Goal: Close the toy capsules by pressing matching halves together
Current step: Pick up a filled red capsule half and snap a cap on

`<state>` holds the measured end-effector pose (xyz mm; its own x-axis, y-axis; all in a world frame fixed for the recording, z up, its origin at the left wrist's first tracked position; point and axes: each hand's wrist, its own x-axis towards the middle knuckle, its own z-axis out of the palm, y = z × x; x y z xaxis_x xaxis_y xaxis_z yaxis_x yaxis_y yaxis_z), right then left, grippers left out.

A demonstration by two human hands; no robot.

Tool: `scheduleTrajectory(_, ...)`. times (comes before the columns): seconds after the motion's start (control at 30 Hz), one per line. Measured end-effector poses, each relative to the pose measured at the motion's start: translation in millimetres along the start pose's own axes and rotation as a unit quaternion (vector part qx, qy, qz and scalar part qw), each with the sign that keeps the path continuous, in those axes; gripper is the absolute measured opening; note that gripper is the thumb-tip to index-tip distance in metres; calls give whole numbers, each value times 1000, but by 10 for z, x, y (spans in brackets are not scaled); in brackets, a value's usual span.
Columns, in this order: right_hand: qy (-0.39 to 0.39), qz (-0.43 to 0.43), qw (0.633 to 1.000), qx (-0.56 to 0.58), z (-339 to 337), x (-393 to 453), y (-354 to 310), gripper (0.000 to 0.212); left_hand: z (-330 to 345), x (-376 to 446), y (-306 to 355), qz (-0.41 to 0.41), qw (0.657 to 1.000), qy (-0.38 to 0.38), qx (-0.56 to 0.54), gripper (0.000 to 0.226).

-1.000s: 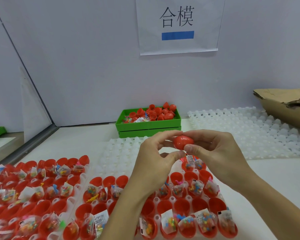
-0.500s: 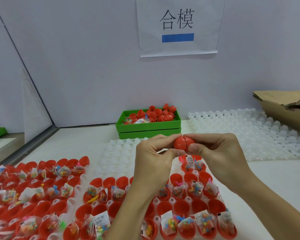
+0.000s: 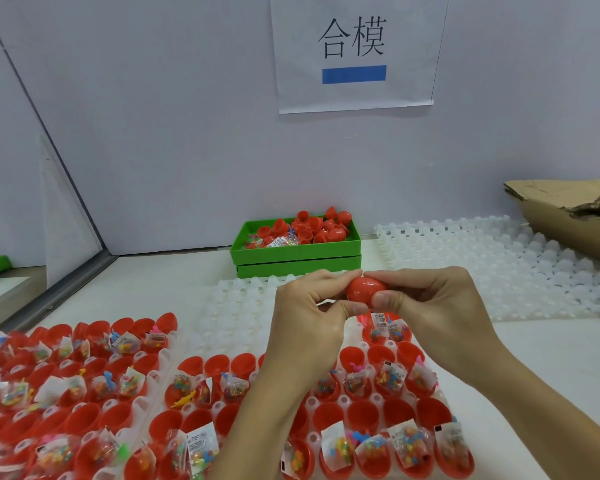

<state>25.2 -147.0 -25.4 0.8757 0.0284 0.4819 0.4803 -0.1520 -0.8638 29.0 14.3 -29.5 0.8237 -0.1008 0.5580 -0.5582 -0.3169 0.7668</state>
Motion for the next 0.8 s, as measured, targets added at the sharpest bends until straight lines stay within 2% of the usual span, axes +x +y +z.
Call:
scheduleTrajectory(0.13,3,-7,1000,4,27,-11,10,40,29,-10,0,17,1000,8,16,37)
scheduleTrajectory(0.47,-21,14,997,77,95,6,47,35,52,-25,20,82,989,35,118,28)
scheduleTrajectory(0.7,-88,33,996,11,76,-8,20,24,57,-30,45,101,977,30,183,24)
scheduleTrajectory(0.8,-76,31,997,2,119,-39,-15,19,40,-35,35,101,976,14,194,25)
